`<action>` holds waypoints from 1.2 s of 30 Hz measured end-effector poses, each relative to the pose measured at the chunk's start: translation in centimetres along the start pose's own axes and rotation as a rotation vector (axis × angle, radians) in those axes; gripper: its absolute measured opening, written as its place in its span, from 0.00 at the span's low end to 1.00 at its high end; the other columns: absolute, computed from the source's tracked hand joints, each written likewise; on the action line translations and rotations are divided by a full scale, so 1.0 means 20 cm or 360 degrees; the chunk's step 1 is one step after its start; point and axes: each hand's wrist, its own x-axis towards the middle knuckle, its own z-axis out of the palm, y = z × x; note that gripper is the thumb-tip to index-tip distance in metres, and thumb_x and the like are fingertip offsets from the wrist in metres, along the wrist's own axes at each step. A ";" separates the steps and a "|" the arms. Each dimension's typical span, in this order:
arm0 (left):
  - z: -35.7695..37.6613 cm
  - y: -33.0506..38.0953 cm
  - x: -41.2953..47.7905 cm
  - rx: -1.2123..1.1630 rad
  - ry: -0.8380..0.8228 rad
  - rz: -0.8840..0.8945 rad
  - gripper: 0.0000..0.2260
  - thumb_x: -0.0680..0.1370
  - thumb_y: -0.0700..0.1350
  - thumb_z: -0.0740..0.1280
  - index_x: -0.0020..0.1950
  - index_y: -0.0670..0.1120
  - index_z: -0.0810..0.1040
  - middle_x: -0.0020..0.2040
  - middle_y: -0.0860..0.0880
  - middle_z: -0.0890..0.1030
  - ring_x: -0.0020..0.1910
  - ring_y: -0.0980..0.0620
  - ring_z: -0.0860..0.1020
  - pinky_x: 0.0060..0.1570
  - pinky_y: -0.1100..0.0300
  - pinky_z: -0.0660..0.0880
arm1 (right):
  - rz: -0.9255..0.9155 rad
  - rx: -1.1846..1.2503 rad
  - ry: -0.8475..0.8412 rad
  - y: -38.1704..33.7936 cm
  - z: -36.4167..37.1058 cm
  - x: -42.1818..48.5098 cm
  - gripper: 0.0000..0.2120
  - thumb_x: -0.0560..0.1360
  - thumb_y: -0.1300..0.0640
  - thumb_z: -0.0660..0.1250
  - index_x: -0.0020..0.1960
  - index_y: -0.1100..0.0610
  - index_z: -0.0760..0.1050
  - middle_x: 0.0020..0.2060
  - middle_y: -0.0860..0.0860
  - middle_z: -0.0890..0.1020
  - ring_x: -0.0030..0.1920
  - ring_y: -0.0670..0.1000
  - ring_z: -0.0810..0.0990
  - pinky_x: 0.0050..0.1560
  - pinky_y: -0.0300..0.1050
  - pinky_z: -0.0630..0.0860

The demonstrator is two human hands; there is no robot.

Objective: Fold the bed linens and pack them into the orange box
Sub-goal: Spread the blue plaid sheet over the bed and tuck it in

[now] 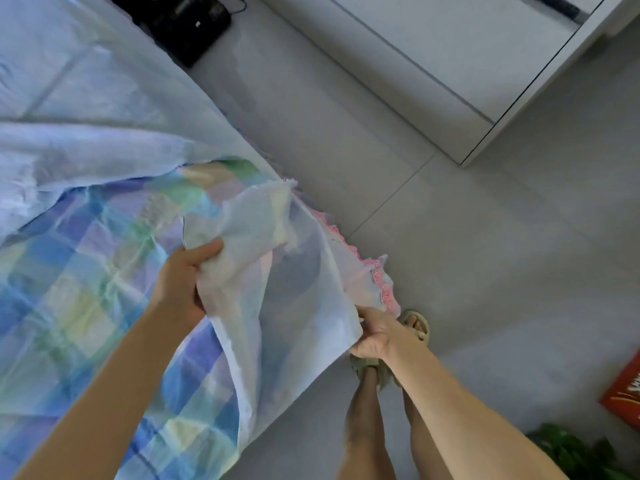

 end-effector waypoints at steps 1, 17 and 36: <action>0.00 0.02 -0.02 0.0017 -0.0023 0.0007 0.09 0.77 0.36 0.61 0.52 0.43 0.78 0.38 0.50 0.85 0.35 0.53 0.83 0.37 0.60 0.80 | 0.0009 -0.0152 0.0071 0.02 0.03 0.00 0.11 0.77 0.62 0.64 0.55 0.67 0.78 0.41 0.58 0.83 0.37 0.55 0.82 0.43 0.57 0.81; 0.22 0.10 -0.22 0.0579 -0.0171 0.0616 0.05 0.76 0.42 0.68 0.39 0.47 0.77 0.28 0.58 0.77 0.29 0.62 0.74 0.33 0.69 0.72 | -0.2055 -0.0295 0.0752 0.08 0.06 -0.46 0.15 0.75 0.73 0.61 0.53 0.56 0.73 0.41 0.52 0.76 0.39 0.48 0.75 0.38 0.35 0.74; 0.29 0.17 -0.25 0.0443 -0.0049 0.0633 0.04 0.73 0.43 0.70 0.44 0.44 0.77 0.35 0.49 0.78 0.34 0.53 0.75 0.35 0.59 0.72 | -0.2428 -0.0375 0.0141 0.03 0.33 -0.76 0.17 0.74 0.73 0.62 0.46 0.53 0.81 0.36 0.48 0.82 0.35 0.47 0.78 0.35 0.37 0.76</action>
